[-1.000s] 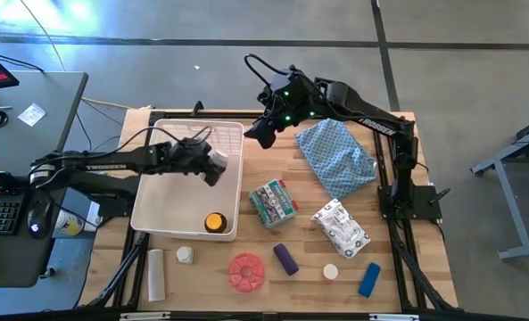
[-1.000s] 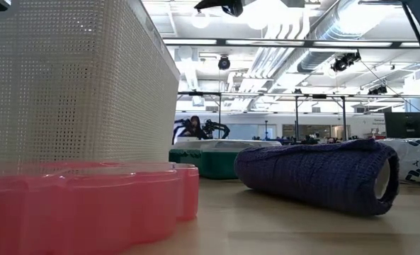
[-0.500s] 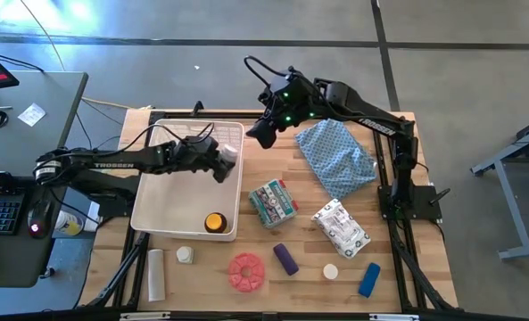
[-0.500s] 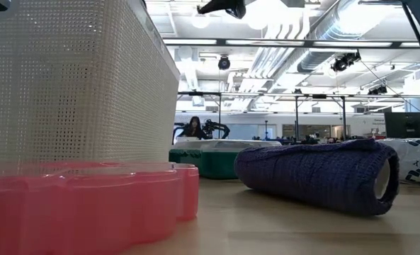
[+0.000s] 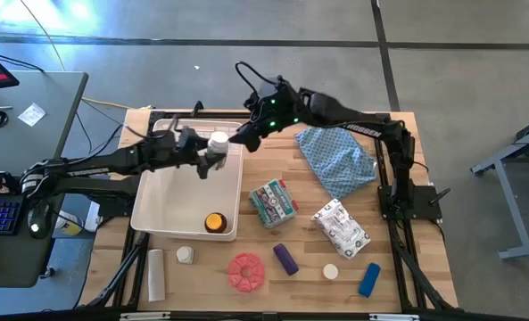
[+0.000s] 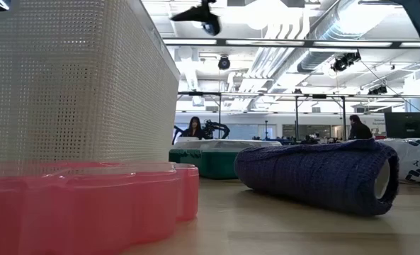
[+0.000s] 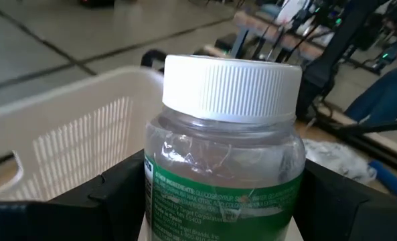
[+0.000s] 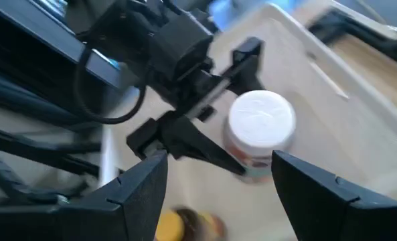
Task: Pick & place medical supplies in basket/bin
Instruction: Put the green medicine bottle into the white bin
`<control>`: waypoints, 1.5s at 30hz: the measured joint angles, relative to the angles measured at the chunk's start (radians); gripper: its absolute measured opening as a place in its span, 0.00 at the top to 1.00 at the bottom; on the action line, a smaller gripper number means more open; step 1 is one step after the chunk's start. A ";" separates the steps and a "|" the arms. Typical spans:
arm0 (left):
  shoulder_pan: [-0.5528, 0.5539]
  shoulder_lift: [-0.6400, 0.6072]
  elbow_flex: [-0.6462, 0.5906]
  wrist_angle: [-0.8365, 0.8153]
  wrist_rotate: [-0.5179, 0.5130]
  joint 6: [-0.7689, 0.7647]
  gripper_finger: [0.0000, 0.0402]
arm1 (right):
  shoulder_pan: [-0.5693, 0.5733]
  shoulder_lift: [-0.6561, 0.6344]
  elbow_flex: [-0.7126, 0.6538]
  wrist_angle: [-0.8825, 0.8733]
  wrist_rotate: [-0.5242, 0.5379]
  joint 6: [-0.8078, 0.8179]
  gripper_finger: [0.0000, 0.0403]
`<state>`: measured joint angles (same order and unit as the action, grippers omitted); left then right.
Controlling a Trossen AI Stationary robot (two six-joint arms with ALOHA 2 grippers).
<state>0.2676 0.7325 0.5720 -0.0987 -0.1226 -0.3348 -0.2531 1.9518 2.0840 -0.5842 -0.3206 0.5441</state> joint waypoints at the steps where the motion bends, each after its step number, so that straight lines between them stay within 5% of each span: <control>1: 0.000 -0.018 0.000 -0.001 0.000 0.014 0.18 | 0.005 0.000 -0.032 0.061 -0.003 0.008 0.36; 7: 0.000 -0.065 0.000 -0.010 0.002 0.042 0.18 | 0.032 0.001 -0.148 0.294 0.059 -0.070 0.36; 25: 0.000 -0.181 0.002 0.243 -0.098 -0.119 0.18 | 0.078 0.001 -0.171 0.318 0.187 -0.263 0.35; 38: 0.000 -0.145 0.002 0.380 -0.159 -0.242 0.18 | 0.077 0.001 -0.170 0.500 0.237 -0.257 0.13; 45: 0.000 -0.065 0.002 0.524 -0.165 -0.250 0.18 | 0.077 0.006 -0.170 0.506 0.252 -0.237 0.10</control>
<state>0.2680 0.6671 0.5735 0.4257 -0.2874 -0.5850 -0.1764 1.9575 1.9141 -0.0787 -0.0682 0.3071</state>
